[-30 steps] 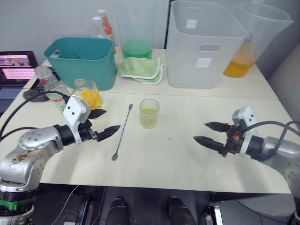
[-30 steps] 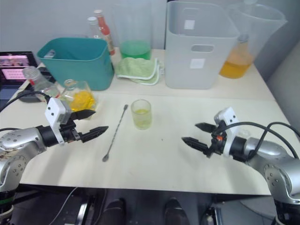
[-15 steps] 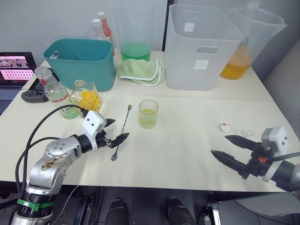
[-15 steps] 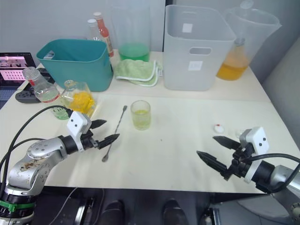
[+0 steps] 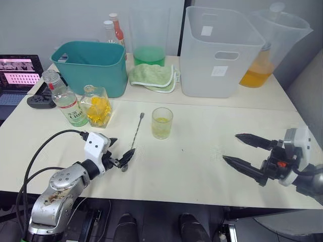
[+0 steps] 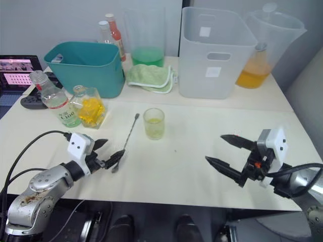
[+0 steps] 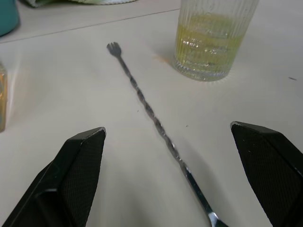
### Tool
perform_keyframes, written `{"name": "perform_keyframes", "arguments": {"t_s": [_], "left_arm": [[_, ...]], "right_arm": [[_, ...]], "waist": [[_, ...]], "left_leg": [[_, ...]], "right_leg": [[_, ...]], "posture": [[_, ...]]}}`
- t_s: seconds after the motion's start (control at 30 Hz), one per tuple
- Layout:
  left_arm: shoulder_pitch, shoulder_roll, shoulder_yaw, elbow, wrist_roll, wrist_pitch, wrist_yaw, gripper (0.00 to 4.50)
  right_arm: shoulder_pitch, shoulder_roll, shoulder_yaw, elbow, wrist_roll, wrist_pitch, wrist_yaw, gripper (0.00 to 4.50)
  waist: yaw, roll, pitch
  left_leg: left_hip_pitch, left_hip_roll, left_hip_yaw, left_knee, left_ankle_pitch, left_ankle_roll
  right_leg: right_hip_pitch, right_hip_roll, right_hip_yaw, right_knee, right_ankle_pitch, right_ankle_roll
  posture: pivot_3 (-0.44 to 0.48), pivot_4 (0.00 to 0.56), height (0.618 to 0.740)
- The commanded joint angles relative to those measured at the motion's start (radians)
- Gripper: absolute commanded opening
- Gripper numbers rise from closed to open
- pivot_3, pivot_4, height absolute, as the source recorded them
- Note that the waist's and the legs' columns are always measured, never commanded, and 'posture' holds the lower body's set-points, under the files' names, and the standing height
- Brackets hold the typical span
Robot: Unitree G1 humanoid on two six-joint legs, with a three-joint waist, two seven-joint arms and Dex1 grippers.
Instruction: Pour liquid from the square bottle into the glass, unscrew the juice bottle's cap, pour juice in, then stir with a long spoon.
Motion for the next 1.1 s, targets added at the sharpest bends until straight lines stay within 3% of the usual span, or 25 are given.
{"name": "perform_keyframes", "arguments": {"t_s": [0.03,0.27,0.5,0.7,0.73,0.87,1.1], "left_arm": [[0.037,-0.017,0.062,-0.072,-0.031,0.012,0.036,4.47],[0.111,-0.016,0.060,-0.121,-0.015,0.014,0.065,4.47],[0.040,-0.133,-0.070,-0.136,0.077,0.072,0.246,4.47],[-0.038,-0.166,-0.189,-0.068,0.190,0.118,0.330,4.47],[-0.052,-0.167,-0.205,-0.054,0.206,0.127,0.338,3.92],[-0.064,-0.153,-0.249,-0.029,0.246,0.163,0.338,2.63],[-0.047,-0.132,-0.213,-0.003,0.240,0.147,0.282,0.19]], "right_arm": [[-0.050,-0.022,0.026,0.034,0.005,-0.015,0.026,4.50],[-0.122,-0.032,0.130,0.105,-0.078,-0.053,0.069,4.50],[-0.156,-0.026,0.160,0.110,-0.082,-0.059,0.081,4.50],[-0.158,-0.025,0.165,0.097,-0.086,-0.056,0.069,4.50],[-0.158,-0.026,0.167,0.094,-0.088,-0.054,0.065,4.50],[-0.162,-0.036,0.170,0.075,-0.079,-0.038,0.050,4.50],[-0.183,-0.044,0.186,0.074,-0.066,-0.012,0.026,4.50]], "waist": [[0.000,0.000,0.000],[0.006,0.000,0.000],[0.007,0.000,0.000],[0.006,0.001,0.000],[0.007,0.001,0.000],[0.005,0.001,0.000],[0.006,0.002,-0.001]], "left_leg": [[0.000,0.000,0.000,0.000,0.000,0.000],[0.000,0.000,-0.001,0.000,0.000,0.000],[-0.001,0.000,-0.002,0.000,0.000,0.000],[0.000,0.000,-0.002,0.000,0.000,0.000],[0.000,0.000,-0.002,0.000,0.000,0.000],[0.000,0.000,-0.002,0.000,0.000,0.000],[0.000,0.000,-0.002,0.000,0.000,0.000]], "right_leg": [[0.000,0.000,0.000,0.000,0.000,0.000],[0.000,0.000,-0.001,0.000,0.000,0.000],[0.000,0.000,-0.002,0.000,0.001,0.002],[0.001,0.000,-0.002,0.000,0.001,0.002],[0.001,0.000,-0.002,0.000,0.001,0.002],[0.001,0.000,-0.002,0.000,0.001,0.002],[0.001,0.000,-0.002,0.000,0.001,0.002]], "posture": [[0.000,0.150,0.727],[0.000,0.150,0.727],[0.000,0.150,0.727],[0.000,0.150,0.727],[0.000,0.150,0.727],[0.000,0.150,0.727],[0.000,0.150,0.727]]}}
